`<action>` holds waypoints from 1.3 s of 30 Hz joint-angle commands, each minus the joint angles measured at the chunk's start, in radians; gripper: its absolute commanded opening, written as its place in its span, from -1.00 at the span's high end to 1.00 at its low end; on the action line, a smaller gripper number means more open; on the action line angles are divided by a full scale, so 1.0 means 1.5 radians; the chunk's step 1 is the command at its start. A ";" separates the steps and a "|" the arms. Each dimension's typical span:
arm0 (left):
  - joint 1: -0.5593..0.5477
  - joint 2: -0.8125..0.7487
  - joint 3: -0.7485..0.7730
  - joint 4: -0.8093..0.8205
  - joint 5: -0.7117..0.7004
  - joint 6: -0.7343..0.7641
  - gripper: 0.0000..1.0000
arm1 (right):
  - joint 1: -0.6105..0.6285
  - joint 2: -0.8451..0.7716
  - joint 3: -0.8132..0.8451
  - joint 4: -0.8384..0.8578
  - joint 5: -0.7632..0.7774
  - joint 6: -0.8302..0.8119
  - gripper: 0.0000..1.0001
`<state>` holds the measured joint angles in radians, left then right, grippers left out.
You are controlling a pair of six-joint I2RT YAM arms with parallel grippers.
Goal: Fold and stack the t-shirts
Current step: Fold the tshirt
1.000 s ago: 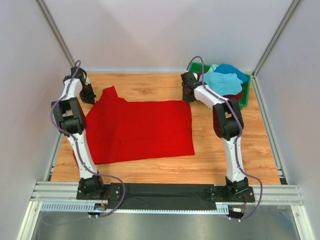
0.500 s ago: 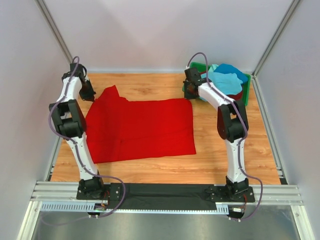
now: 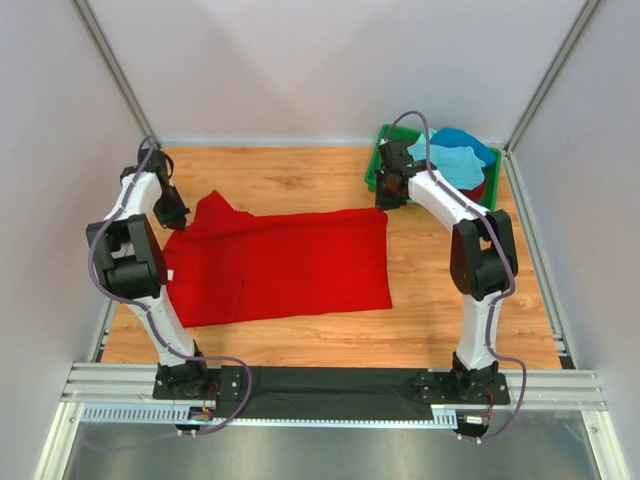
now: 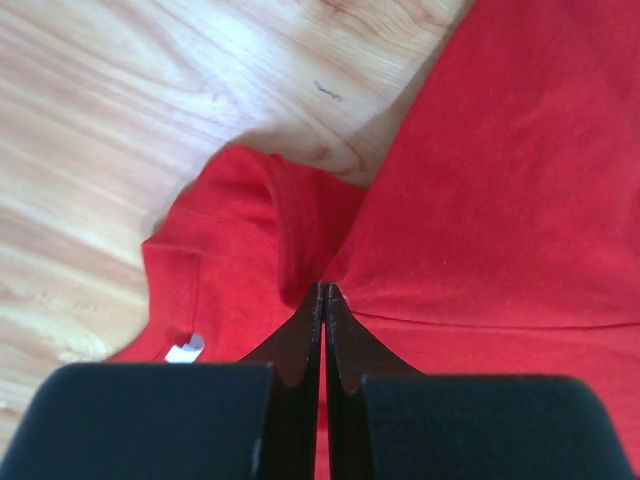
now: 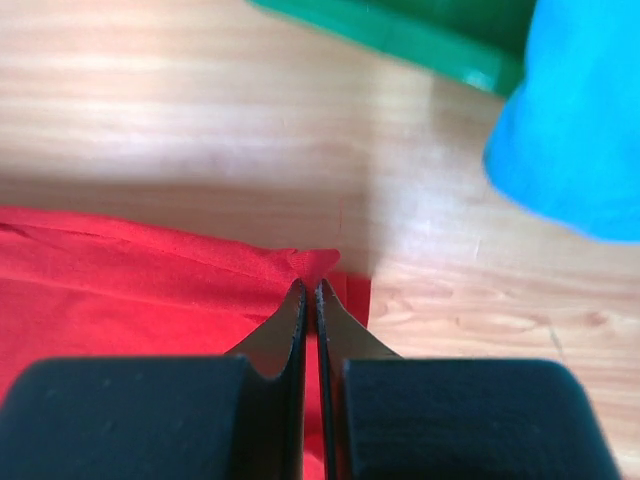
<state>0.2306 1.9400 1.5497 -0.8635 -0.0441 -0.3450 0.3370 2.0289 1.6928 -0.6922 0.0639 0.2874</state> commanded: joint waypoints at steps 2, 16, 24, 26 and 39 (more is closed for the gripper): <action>0.005 -0.060 0.011 -0.006 -0.043 -0.015 1.00 | -0.002 -0.052 -0.041 -0.030 -0.032 0.031 0.99; 0.033 -0.106 -0.091 -0.029 -0.081 -0.004 1.00 | 0.001 -0.099 -0.129 -0.056 -0.095 0.057 0.99; 0.032 -0.093 -0.108 -0.025 -0.083 -0.014 1.00 | 0.004 -0.111 -0.158 -0.062 -0.100 0.059 0.99; 0.032 -0.088 -0.108 -0.025 -0.090 -0.010 1.00 | 0.005 -0.115 -0.166 -0.060 -0.106 0.062 0.99; 0.032 -0.129 -0.153 -0.092 -0.180 -0.092 0.59 | 0.008 -0.122 -0.153 -0.132 -0.076 0.044 0.44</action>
<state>0.2749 1.8297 1.3670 -0.9386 -0.2264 -0.4038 0.3477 1.9053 1.4254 -0.8143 -0.0906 0.3714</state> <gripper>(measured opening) 0.103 0.170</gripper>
